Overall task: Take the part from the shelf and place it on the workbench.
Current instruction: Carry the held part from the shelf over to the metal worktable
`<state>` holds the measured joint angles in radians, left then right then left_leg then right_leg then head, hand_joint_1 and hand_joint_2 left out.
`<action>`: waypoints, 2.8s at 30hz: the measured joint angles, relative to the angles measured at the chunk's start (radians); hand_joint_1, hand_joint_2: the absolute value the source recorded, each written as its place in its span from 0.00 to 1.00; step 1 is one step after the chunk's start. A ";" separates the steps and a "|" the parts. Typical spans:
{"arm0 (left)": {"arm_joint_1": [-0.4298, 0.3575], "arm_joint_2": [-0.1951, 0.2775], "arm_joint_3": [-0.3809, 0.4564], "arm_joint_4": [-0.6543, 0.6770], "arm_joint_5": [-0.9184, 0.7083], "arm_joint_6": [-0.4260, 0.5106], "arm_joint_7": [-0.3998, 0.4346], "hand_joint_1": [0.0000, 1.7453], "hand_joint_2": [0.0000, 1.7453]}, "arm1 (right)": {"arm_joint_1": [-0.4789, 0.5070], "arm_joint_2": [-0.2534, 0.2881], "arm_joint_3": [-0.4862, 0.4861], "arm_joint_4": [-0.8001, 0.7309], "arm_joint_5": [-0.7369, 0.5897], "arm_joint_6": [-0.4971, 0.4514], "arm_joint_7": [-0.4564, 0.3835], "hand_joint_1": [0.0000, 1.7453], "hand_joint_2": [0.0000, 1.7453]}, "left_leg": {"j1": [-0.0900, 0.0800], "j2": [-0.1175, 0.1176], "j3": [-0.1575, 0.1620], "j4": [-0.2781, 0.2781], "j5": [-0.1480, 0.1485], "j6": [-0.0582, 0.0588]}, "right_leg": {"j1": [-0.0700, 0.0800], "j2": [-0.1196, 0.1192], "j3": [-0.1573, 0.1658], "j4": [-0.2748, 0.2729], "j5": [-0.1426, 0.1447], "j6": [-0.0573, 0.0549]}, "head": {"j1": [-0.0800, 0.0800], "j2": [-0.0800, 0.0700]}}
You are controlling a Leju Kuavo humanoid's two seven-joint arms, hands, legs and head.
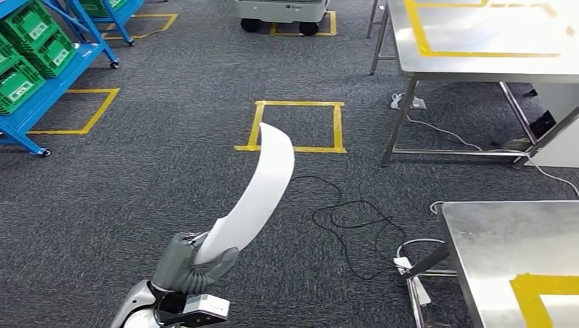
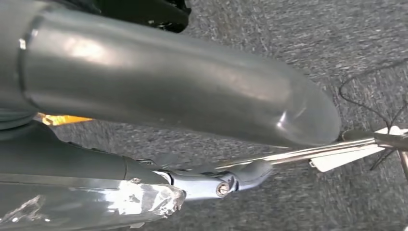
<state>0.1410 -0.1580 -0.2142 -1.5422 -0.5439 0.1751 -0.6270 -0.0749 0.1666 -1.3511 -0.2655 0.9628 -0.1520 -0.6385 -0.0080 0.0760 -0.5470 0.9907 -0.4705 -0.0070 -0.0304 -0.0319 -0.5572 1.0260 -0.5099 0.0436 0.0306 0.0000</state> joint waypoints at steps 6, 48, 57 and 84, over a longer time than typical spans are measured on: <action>-0.001 0.001 0.002 0.001 0.002 0.000 0.000 1.00 1.00 | 0.003 -0.002 0.000 0.000 0.002 0.001 0.003 0.00 0.00 | 0.013 -0.055 -0.078 0.184 -0.117 -0.014 | 0.009 0.046 -0.014 0.004 0.015 -0.036 | -0.010 0.000; -0.077 0.018 0.066 0.125 -0.044 0.002 0.026 1.00 1.00 | 0.001 -0.013 0.034 0.000 0.057 0.007 0.024 0.00 0.00 | 0.003 -0.125 0.017 -0.011 -0.014 0.033 | 0.020 0.145 -0.049 -0.017 0.053 -0.020 | -0.009 0.000; -0.120 0.021 0.116 0.217 -0.062 0.000 0.031 1.00 1.00 | 0.002 -0.024 0.043 0.000 0.072 0.010 0.029 0.00 0.00 | -0.002 -0.015 0.012 -0.028 0.001 0.038 | 0.019 0.012 -0.084 0.121 -0.017 -0.001 | 0.005 0.000; -0.148 0.027 0.150 0.271 -0.065 0.000 0.028 1.00 1.00 | -0.001 -0.030 0.058 0.001 0.074 0.012 0.031 0.00 0.00 | 0.008 -0.055 0.011 -0.023 -0.006 0.037 | 0.020 0.040 -0.165 0.237 -0.085 -0.002 | 0.003 0.000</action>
<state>-0.0071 -0.1314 -0.0643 -1.2710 -0.6090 0.1751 -0.5989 -0.0755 0.1362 -1.2936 -0.2644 1.0369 -0.1401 -0.6079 0.0001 0.0214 -0.5363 0.9677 -0.4762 0.0298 -0.0108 0.0080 -0.7219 1.2631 -0.5951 0.0420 0.0334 0.0000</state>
